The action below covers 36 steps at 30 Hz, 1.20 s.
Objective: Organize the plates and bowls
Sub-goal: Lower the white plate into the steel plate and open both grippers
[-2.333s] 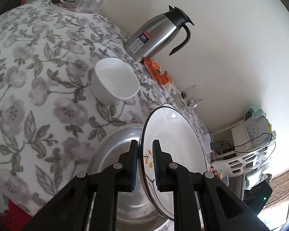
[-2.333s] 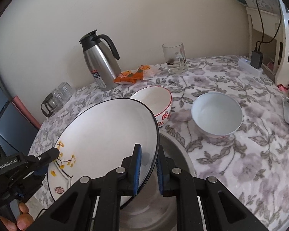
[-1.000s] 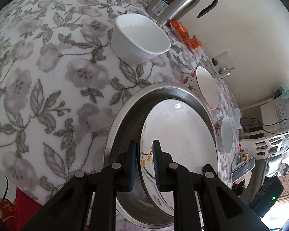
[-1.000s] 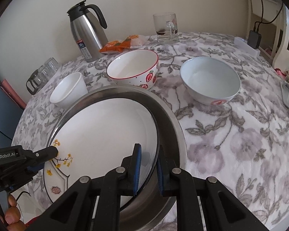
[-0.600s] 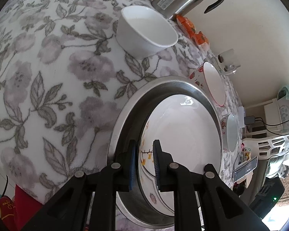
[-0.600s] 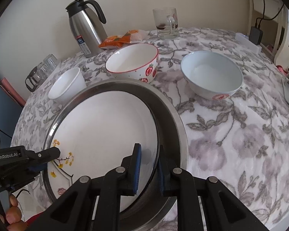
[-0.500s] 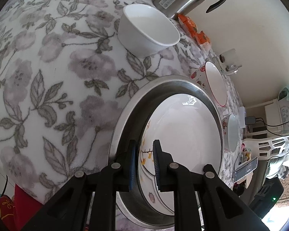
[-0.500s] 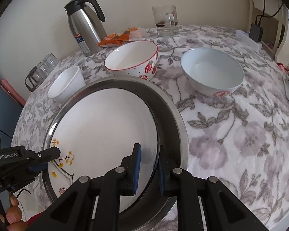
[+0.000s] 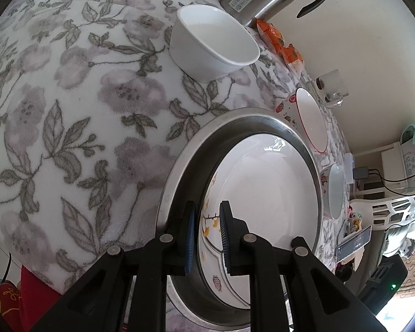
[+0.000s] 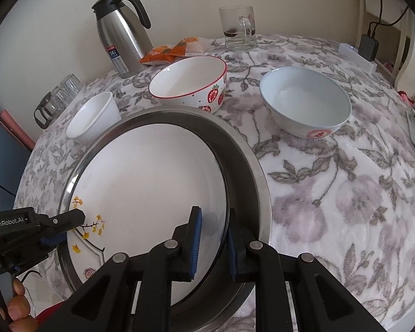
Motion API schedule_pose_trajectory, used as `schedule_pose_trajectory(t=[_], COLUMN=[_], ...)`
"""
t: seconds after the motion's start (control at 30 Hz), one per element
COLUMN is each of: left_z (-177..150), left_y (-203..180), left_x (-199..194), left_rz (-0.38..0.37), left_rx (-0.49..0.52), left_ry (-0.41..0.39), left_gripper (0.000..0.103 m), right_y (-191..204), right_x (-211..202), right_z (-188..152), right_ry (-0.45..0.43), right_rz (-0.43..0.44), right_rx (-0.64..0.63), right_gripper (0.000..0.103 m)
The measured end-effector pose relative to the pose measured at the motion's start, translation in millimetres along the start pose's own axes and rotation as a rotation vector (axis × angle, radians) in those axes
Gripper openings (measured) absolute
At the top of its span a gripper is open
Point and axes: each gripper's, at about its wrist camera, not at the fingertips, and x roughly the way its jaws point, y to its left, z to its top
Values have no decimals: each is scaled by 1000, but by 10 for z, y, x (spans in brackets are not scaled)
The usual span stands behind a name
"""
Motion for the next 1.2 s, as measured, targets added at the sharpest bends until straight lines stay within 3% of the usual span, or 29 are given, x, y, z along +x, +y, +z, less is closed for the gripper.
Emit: schedule_pose_trajectory(t=[0.8,1.07,1.2], left_z=[1,-8,-4], left_y=[-31,-84,-143], left_x=[-1,1,-79], left_rz=[17,16,28], left_rx=[20,48,76], left_ry=[2,2,-45], left_gripper=[22,32,40], right_y=[-10,-21,-44], right_x=[7,-33,-158], right_z=[16,26,56], right_ry=[10,-3,-64], right_rz=[7,4,-25], right_rx=[3,6,8], right_gripper=[21,21,23])
